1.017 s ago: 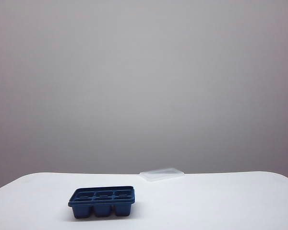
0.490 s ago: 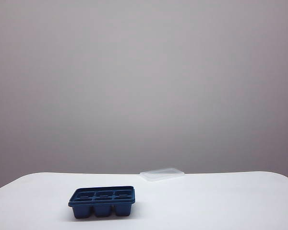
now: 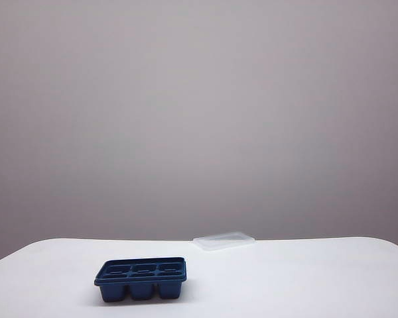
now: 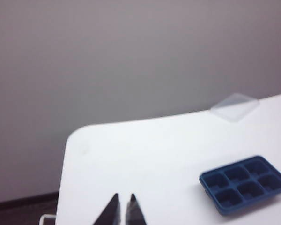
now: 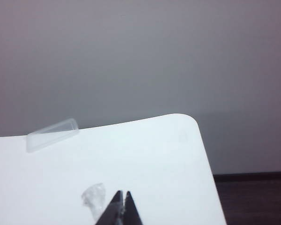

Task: Pick up the ice cube tray, remove its lid, and then place both the tray and the lid back on the table.

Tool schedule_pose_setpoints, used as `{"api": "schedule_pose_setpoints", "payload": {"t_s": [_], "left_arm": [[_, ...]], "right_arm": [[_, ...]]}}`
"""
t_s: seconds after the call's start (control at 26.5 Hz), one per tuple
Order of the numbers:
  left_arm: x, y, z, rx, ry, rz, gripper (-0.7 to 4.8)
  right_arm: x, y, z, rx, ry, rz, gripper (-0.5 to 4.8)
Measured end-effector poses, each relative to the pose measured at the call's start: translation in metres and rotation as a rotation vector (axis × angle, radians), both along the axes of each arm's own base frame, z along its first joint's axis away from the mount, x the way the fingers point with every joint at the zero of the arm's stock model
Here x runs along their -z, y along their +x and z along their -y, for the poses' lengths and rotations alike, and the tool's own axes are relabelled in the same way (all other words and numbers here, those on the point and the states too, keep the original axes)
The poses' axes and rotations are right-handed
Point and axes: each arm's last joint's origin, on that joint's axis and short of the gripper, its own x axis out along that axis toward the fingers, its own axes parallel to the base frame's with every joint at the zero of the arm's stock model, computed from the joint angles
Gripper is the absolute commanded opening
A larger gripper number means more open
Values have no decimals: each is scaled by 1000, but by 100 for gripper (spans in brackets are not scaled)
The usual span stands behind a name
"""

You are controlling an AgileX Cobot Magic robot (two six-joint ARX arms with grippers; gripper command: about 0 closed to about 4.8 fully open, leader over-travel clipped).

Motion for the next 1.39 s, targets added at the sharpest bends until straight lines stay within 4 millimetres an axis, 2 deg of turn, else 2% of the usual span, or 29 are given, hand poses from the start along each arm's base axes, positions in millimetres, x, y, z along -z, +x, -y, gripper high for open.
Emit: {"api": "schedule_pose_setpoints", "payload": {"t_s": [0.38, 1.39], "left_arm": [[12, -2, -1, 1, 39, -119, -5], [12, -2, -1, -18, 40, -116, -5]], "right_arm": [[8, -1, 0, 3, 53, -90, 3], [8, -1, -1, -20, 72, -93, 3]]}}
